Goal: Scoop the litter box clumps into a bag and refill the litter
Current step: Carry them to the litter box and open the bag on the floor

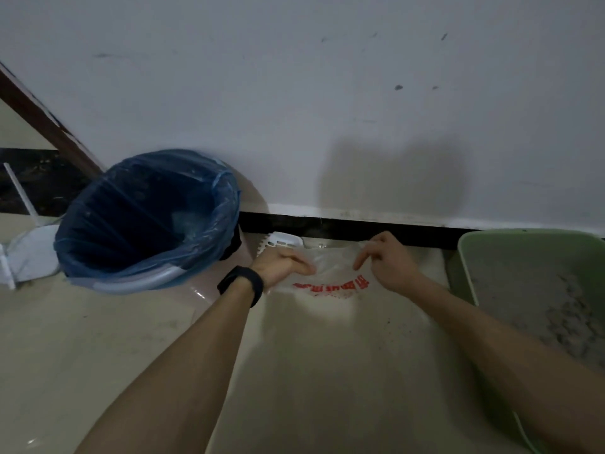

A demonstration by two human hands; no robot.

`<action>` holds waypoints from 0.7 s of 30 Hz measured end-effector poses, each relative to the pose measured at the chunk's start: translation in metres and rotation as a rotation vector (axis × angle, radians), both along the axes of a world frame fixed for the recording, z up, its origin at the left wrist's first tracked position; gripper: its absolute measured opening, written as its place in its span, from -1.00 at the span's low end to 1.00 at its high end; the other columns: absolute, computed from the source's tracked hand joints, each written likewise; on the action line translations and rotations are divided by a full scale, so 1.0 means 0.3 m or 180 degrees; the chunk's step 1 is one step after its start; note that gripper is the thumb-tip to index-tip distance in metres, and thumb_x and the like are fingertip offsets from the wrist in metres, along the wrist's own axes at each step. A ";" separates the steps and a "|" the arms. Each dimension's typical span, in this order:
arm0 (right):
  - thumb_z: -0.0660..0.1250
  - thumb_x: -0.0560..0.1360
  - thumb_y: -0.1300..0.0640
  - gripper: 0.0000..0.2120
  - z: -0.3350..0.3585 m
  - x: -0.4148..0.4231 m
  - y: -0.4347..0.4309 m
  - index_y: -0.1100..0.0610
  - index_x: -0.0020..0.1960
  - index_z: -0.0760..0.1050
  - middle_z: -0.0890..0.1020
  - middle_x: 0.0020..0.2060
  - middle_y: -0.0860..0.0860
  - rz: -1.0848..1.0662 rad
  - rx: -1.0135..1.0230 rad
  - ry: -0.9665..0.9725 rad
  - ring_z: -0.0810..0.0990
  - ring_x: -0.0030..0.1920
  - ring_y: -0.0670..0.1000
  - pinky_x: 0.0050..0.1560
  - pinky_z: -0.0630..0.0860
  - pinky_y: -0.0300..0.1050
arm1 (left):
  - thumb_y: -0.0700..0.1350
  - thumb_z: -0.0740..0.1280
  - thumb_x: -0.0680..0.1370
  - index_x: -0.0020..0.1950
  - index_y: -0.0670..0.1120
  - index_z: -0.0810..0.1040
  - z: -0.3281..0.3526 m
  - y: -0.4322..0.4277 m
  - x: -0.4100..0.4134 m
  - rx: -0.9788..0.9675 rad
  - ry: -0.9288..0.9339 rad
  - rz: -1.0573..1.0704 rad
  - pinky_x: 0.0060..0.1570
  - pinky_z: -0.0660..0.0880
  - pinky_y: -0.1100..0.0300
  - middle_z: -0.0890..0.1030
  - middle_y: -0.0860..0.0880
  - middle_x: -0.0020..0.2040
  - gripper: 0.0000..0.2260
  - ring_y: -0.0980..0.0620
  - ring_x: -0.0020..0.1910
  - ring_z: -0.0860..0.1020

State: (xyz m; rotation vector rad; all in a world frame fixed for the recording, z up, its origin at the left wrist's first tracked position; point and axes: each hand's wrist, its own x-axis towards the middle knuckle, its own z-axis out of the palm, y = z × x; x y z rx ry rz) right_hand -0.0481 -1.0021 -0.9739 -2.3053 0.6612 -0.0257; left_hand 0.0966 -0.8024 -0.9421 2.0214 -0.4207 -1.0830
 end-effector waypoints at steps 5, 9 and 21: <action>0.24 0.54 0.23 -0.74 -0.035 0.008 0.056 0.02 0.07 0.64 0.38 0.23 0.06 0.0677 -0.0706 0.0465 0.50 0.17 0.12 0.10 0.46 -0.09 | 0.00 0.49 0.45 -0.06 0.04 0.73 -0.063 -0.008 -0.015 0.0693 -0.0976 -0.0733 0.13 0.48 0.23 0.68 0.12 -0.03 -0.89 0.11 0.06 0.58; 0.28 0.50 -0.04 -0.42 -0.060 0.012 0.101 0.02 0.49 0.28 0.20 0.46 0.11 0.0680 -0.0759 0.0957 0.43 0.36 0.15 0.26 0.45 0.00 | 0.01 0.24 0.58 0.22 0.10 0.53 -0.066 -0.008 -0.037 0.1532 -0.2382 -0.0957 0.10 0.50 0.03 0.45 -0.11 0.24 -0.77 -0.12 0.08 0.54; 0.48 0.27 -0.13 0.12 -0.168 -0.004 0.173 0.01 0.56 -0.19 0.06 0.42 0.12 0.1540 -0.1210 0.1882 0.34 0.29 0.22 0.18 0.46 0.10 | 0.02 0.48 0.42 0.51 0.21 -0.38 -0.168 0.144 -0.067 0.2973 -0.1784 -0.1958 0.35 0.33 -0.10 -0.46 -0.07 0.50 0.07 -0.24 0.47 0.17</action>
